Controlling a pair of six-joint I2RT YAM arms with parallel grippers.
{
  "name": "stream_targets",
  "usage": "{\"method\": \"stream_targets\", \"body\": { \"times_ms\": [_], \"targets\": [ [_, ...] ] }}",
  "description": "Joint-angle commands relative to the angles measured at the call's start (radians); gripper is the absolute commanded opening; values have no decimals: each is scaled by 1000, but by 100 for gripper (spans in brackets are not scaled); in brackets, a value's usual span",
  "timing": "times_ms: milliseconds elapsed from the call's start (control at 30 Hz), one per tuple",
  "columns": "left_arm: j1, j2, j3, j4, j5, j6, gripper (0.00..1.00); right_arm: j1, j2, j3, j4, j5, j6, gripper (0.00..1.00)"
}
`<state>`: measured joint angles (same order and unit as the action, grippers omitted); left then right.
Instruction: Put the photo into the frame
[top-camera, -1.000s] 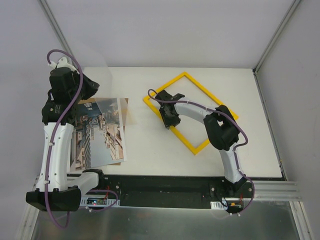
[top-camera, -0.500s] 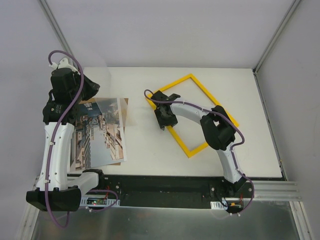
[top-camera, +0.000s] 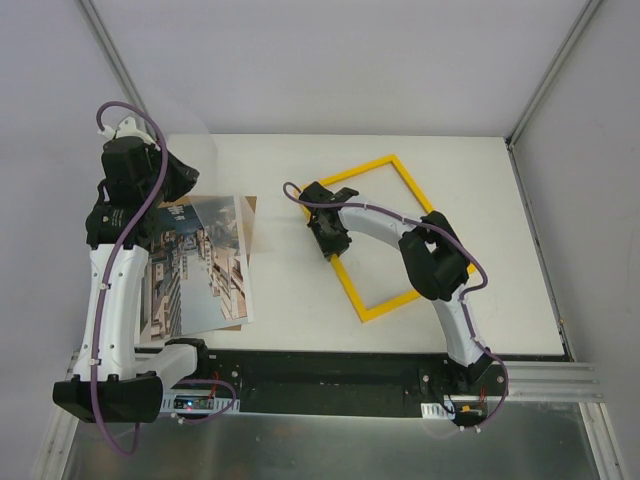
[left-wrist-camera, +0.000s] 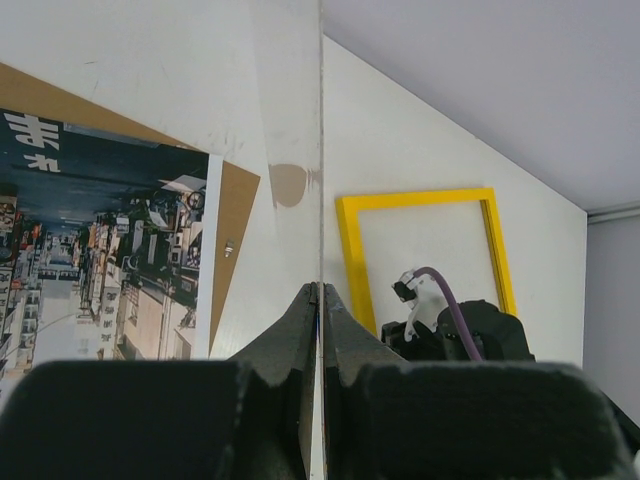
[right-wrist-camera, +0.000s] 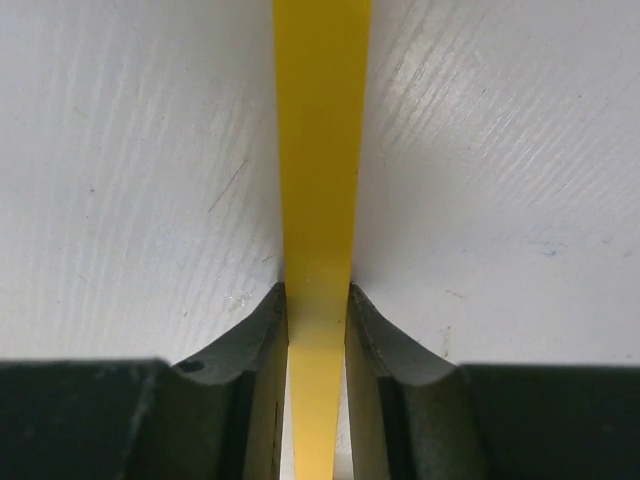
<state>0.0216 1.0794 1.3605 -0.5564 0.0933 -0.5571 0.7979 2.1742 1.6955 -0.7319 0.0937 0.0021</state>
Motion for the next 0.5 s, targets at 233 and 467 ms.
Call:
{"method": "stream_targets", "body": {
  "times_ms": [233,467],
  "targets": [
    [8,-22,48,46,-1,69,0,-22,-66,229,-144,-175,84,1],
    [8,-26,61,32,-6,85,0,-95,-155,394,-178,-334,214,1]
  ]
}}
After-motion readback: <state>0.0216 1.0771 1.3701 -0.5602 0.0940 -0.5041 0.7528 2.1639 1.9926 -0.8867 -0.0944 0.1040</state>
